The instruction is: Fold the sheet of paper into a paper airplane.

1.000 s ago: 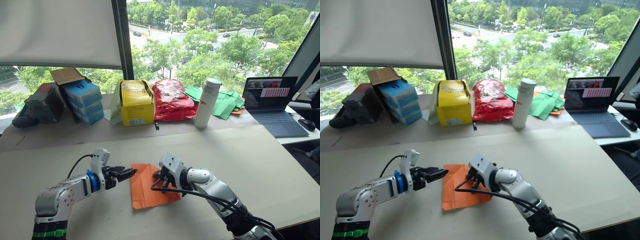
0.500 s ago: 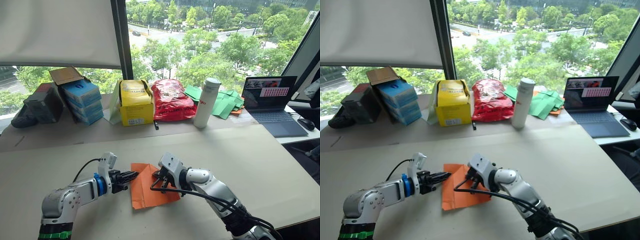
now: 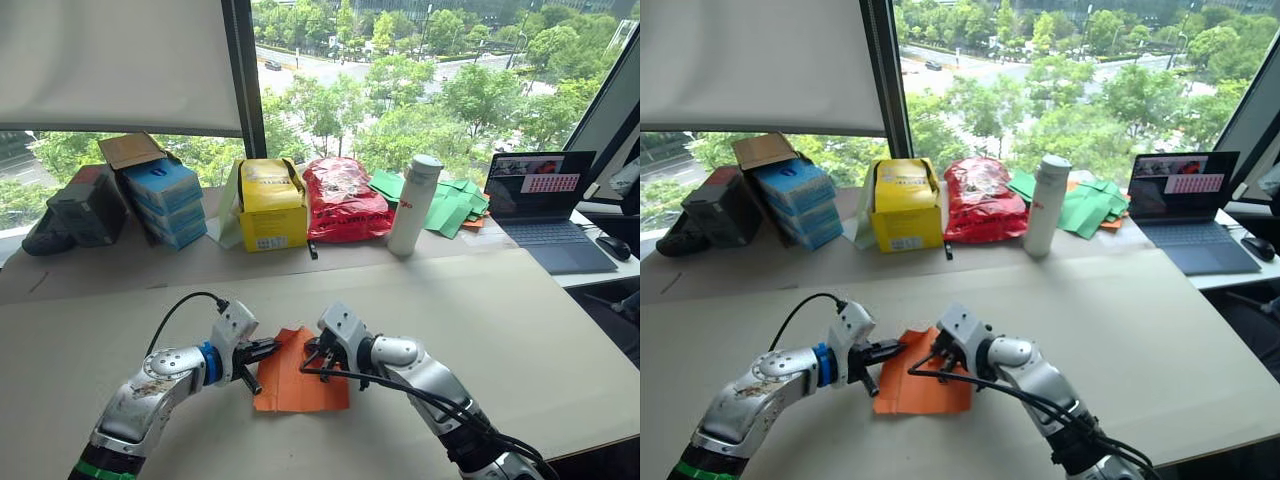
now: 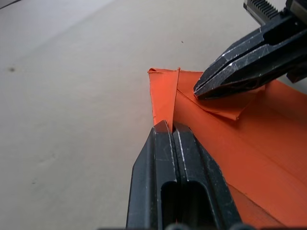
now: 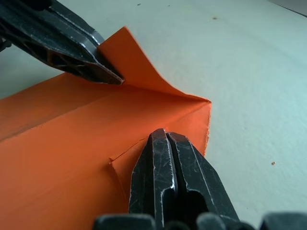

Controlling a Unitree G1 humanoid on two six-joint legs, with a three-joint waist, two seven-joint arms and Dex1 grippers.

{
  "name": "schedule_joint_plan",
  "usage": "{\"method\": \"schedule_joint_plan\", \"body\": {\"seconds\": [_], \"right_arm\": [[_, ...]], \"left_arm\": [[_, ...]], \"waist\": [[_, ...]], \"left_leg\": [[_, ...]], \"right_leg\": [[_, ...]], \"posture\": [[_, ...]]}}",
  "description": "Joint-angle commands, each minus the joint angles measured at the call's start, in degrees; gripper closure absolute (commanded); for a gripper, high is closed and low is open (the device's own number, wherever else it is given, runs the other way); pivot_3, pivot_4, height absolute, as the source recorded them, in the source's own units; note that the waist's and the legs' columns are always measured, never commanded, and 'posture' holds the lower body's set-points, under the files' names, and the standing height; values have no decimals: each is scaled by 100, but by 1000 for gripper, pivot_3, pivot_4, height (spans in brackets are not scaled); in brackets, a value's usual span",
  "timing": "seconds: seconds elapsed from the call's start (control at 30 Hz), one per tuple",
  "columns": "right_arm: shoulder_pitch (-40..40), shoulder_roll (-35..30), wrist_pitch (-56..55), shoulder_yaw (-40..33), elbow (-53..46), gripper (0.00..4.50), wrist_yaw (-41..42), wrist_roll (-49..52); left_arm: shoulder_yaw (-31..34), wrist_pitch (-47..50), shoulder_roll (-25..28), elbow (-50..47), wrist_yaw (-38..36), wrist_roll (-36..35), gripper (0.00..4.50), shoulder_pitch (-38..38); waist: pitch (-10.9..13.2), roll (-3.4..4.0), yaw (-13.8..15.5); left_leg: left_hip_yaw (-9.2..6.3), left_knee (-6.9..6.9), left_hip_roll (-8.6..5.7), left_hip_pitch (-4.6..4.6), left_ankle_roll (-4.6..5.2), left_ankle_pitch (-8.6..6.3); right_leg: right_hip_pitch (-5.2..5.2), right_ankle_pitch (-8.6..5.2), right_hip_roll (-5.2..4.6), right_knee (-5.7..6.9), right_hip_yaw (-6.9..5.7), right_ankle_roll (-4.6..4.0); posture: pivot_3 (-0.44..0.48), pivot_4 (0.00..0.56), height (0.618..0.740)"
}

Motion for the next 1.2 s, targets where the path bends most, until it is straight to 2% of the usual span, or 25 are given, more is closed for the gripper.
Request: {"method": "schedule_joint_plan", "body": {"seconds": [0.03, 0.3, 0.53, 0.7, 0.87, 0.9, 0.97, 1.07, 1.17, 1.2], "right_arm": [[6, 68, -139, -121, -43, 4500, -74, 10], [5, 249, -403, -365, -13, 4500, -371, 14], [-100, 439, -1048, -492, 90, 4500, -354, 65], [-109, 343, -1258, -99, 302, 4500, -186, -259], [-198, 336, -1018, 87, 717, 4500, -229, -532], [-216, 345, -945, 84, 800, 4500, -253, -567], [-241, 344, -762, 82, 899, 4500, -257, -598], [-235, 312, -581, 106, 888, 4500, -200, -594], [-223, 263, -471, 143, 821, 4500, -140, -602], [-221, 257, -452, 146, 806, 4500, -128, -599]], "left_arm": [[-164, -928, 90, 14, -161, 467, 4467, -16], [-564, -2413, 351, 639, -311, 1524, 4467, 27], [-649, -2805, 339, 865, -348, 1917, 4467, -5], [-650, -2919, 326, 944, -403, 2031, 4467, -48], [-642, -2999, 329, 963, -432, 2090, 4467, -57], [-639, -3029, 337, 964, -430, 2106, 4070, -56], [-608, -3052, 354, 949, -454, 2085, 3674, -37], [-475, -3021, 424, 905, -559, 1955, 2657, 3], [-195, -2611, 502, 798, -731, 1599, 1628, -2], [70, -2115, 463, 737, -835, 1135, 1312, -95]], "waist": [[0, 0, 10], [3, 4, 4], [4, 5, 0], [4, 5, -3], [4, 6, -4], [4, 6, -3], [4, 6, -4], [3, 6, -4], [4, 6, -2], [4, 6, -1]], "left_leg": [[0, 0, 0, -4, 1, 0], [0, 0, 0, -13, 5, -2], [0, 0, 0, -11, 10, -4], [0, 0, 0, -7, 11, -4], [0, 0, 0, -6, 12, -4], [0, 0, 0, -5, 12, -4], [0, 0, 0, 0, 15, -6], [0, -1, 1, 9, 21, -9], [0, 0, 1, 10, 38, -19], [0, 0, 1, 10, 38, -19]], "right_leg": [[-4, 0, 0, 0, -1, 0], [-11, 0, 0, -2, -3, 0], [-10, 0, 4, 2, -9, 0], [-7, 0, 5, 3, -15, 1], [-7, 0, 5, 5, -17, 0], [-6, 0, 5, 6, -17, 1], [-2, 0, 6, 5, -18, 0], [3, 0, 6, 7, -17, 0], [5, 0, 5, 7, -19, 1], [4, 0, 6, 7, -20, 1]], "posture": [[0, 150, 740], [0, 150, 740], [0, 150, 740], [0, 150, 740], [0, 150, 740], [0, 150, 740], [0, 150, 740], [0, 150, 740], [0, 150, 740], [0, 150, 740]]}}
